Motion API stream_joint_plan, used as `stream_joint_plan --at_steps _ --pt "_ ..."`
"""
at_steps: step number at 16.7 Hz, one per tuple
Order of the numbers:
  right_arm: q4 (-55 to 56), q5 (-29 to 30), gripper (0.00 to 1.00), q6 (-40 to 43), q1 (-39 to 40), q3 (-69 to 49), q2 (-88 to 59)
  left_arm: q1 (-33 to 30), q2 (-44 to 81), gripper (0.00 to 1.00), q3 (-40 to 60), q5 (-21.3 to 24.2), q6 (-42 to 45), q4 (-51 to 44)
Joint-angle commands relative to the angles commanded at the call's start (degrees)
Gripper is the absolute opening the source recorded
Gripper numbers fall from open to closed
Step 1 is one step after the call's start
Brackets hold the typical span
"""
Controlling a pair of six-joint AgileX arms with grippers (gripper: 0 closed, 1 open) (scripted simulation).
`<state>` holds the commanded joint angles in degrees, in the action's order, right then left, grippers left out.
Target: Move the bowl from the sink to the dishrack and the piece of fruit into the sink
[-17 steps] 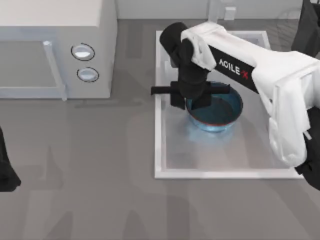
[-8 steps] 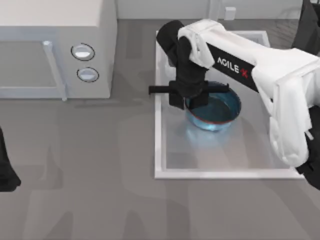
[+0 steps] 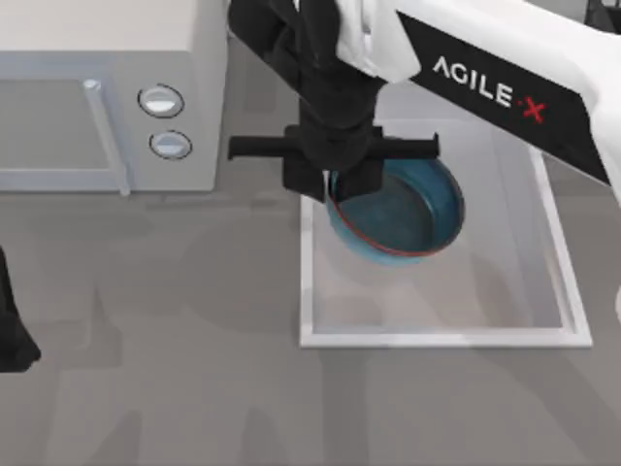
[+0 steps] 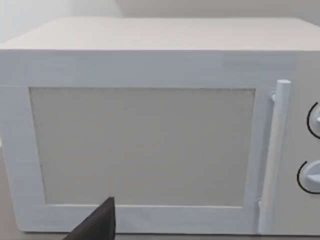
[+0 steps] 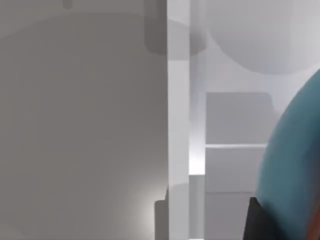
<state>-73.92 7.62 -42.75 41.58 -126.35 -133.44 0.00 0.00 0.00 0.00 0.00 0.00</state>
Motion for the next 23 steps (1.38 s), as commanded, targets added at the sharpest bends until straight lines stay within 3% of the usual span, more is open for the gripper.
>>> stream_joint_plan --at_steps 7,14,19,23 --pt "-13.43 1.77 0.00 -11.86 12.30 15.55 27.85 0.00 0.00 1.00 0.00 0.00 0.00 0.00" --pt "-16.29 2.22 0.00 -14.32 15.00 18.98 32.67 0.00 0.00 1.00 0.00 0.00 0.00 0.00" --pt "-12.43 0.64 0.00 -10.65 11.01 20.22 32.90 0.00 0.00 1.00 0.00 0.00 0.00 0.00" --pt "0.90 -4.55 0.00 0.73 -1.98 24.31 33.89 0.00 0.00 1.00 0.00 0.00 0.00 0.00"
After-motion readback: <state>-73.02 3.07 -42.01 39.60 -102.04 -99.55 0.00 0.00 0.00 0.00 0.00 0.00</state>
